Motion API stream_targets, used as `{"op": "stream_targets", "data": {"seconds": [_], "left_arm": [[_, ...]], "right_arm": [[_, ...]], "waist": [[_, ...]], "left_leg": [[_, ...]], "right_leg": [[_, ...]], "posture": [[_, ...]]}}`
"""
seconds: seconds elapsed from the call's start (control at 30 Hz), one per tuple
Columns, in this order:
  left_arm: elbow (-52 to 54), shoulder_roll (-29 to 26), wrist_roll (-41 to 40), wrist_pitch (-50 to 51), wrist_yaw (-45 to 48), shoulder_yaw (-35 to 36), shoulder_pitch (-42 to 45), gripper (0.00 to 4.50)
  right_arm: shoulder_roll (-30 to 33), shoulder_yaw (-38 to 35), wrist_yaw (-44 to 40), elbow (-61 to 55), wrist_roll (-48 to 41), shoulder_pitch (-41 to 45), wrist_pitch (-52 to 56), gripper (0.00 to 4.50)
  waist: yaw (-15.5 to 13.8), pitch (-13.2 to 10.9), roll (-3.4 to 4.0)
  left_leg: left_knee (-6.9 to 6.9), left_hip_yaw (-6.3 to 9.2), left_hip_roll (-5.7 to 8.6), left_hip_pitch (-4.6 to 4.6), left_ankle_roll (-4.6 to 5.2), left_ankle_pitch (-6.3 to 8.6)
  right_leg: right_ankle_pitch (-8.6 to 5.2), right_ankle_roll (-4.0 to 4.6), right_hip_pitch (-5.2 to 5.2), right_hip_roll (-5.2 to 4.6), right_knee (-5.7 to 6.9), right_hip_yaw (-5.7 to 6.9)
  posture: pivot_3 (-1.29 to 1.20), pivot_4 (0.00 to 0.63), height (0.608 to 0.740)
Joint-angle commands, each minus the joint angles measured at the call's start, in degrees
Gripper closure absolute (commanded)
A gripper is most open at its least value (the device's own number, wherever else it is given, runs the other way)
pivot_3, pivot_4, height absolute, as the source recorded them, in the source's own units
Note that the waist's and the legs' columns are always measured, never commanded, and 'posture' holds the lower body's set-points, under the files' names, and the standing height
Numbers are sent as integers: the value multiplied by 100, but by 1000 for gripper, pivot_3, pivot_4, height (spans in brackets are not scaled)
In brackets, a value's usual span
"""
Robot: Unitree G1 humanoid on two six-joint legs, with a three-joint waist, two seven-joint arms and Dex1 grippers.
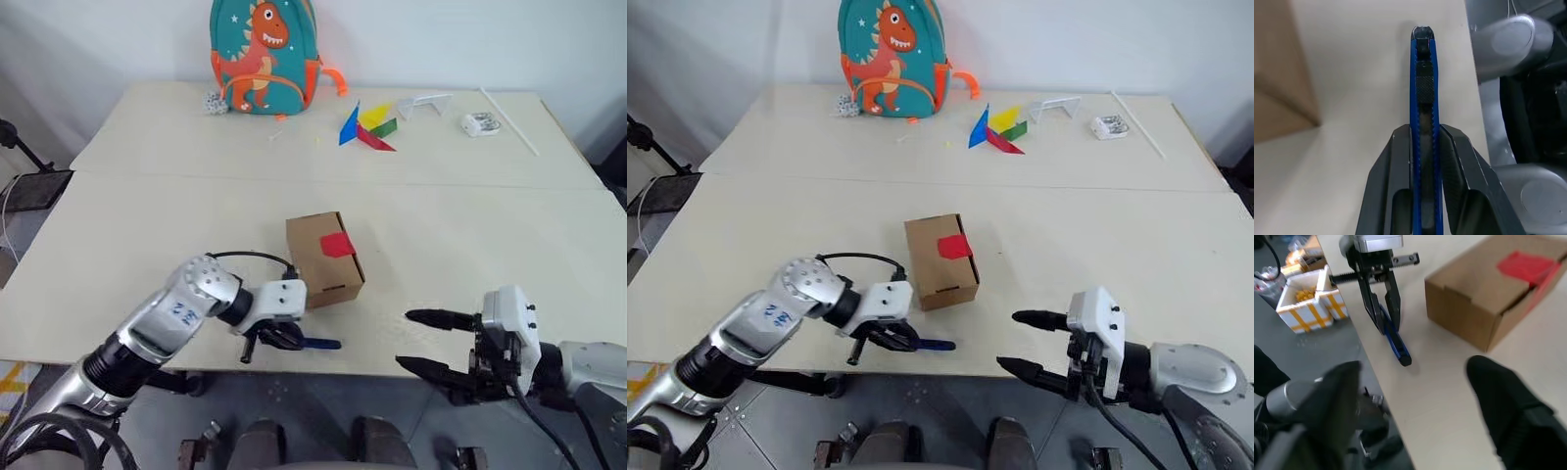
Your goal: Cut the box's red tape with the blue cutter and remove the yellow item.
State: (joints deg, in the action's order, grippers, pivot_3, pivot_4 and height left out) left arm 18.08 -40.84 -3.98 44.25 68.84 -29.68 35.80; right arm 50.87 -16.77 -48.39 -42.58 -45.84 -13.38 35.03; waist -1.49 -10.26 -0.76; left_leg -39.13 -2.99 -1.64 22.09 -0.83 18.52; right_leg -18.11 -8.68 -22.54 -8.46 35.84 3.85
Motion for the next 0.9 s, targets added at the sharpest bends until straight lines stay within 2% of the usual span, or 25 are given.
{"op": "stream_targets", "data": {"seconds": [0.03, 0.23, 0.5, 0.7, 0.9], "left_arm": [[63, 137, 216, 315, -268, -292, 108, 4074], [469, 279, 180, 1109, -471, -692, 183, 4074], [798, 290, 90, 1614, -715, -922, 282, 4074], [763, 273, 42, 1645, -783, -973, 399, 4074], [708, 242, 9, 1592, -788, -986, 481, 4074]], "right_arm": [[70, -75, 272, -214, 74, 51, 151, 2370], [106, 834, 826, -292, 217, 739, 829, 4441], [-448, 2539, 1236, 198, 865, 2263, 1440, 4480], [-592, 3016, 1196, 379, 1095, 2621, 1725, 4480], [-718, 3194, 1176, 514, 1283, 2726, 1789, 4480]], "waist": [[-15, 0, 0], [-38, 6, 3], [-62, 7, 4], [-103, 7, 4], [-114, 7, 4]], "left_leg": [[-1, 0, 0, -2, 1, 0], [-7, 5, 4, -1, 8, 3], [-9, 9, 5, 1, 8, 3], [-9, 10, 6, 9, 11, 5], [-9, 10, 7, 9, 11, 5]], "right_leg": [[1, 0, 4, 0, -1, -1], [3, -3, 13, -3, -12, 0], [4, -2, 12, -3, -18, 1], [4, -2, 11, -2, -22, 2], [4, -2, 11, -2, -21, 1]], "posture": [[0, 150, 740], [0, 150, 740], [0, 150, 740], [0, 150, 740], [0, 150, 740]]}}
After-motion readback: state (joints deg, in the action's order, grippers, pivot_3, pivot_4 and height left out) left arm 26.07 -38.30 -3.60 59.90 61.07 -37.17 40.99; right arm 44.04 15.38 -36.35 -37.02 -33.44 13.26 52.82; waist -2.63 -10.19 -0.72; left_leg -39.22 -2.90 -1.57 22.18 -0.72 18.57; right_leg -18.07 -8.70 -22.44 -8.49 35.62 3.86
